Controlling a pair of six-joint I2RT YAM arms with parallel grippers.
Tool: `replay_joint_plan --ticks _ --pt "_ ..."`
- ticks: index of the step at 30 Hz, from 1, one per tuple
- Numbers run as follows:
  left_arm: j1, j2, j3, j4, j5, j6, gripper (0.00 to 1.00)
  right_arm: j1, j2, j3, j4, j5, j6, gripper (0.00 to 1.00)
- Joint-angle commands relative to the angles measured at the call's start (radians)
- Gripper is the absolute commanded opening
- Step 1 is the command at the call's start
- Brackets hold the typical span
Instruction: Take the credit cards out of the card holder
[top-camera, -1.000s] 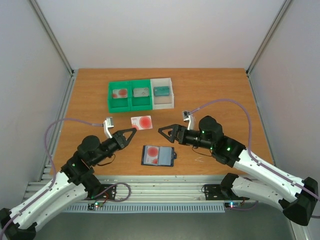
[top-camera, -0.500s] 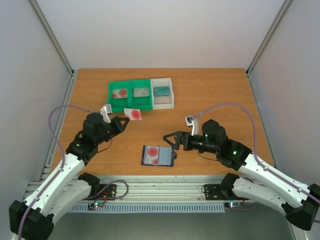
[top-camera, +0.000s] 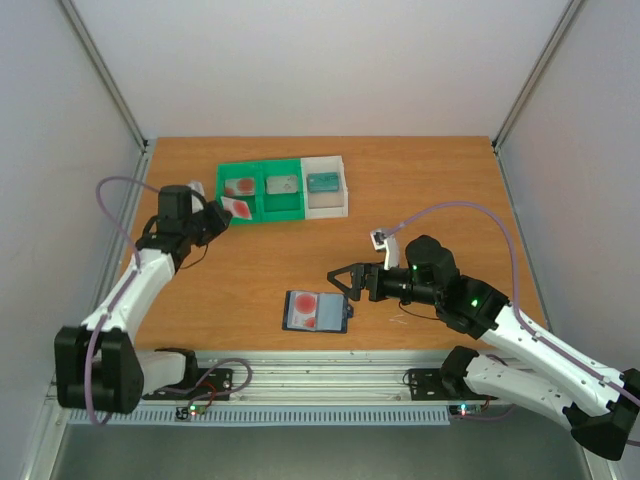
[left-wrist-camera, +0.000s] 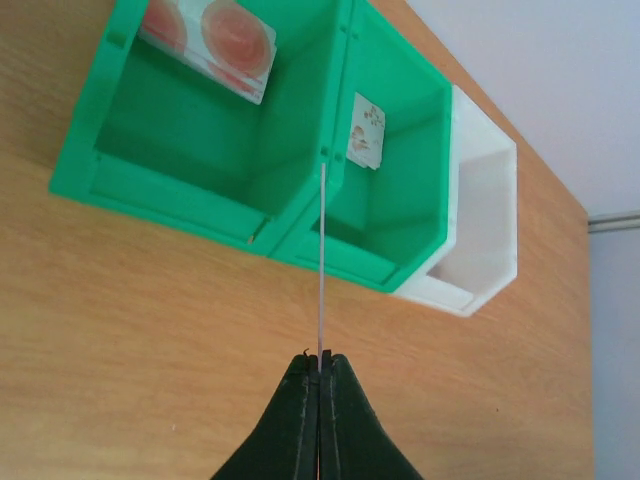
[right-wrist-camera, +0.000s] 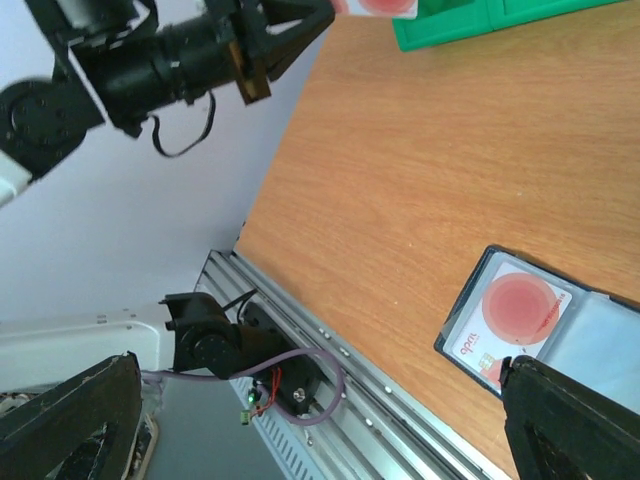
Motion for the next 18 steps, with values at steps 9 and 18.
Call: replay_joint_plan --ticks 9,18 --pt "0.031 0.333 0.330 -0.063 -0.130 0.200 0.00 0.002 0.010 0.027 -0.024 -0.007 -0.022 0.99" --pt "0.040 0.567 0.471 -0.034 -0.054 0.229 0.00 0.002 0.044 0.052 -0.043 0.010 -0.029 0.98"
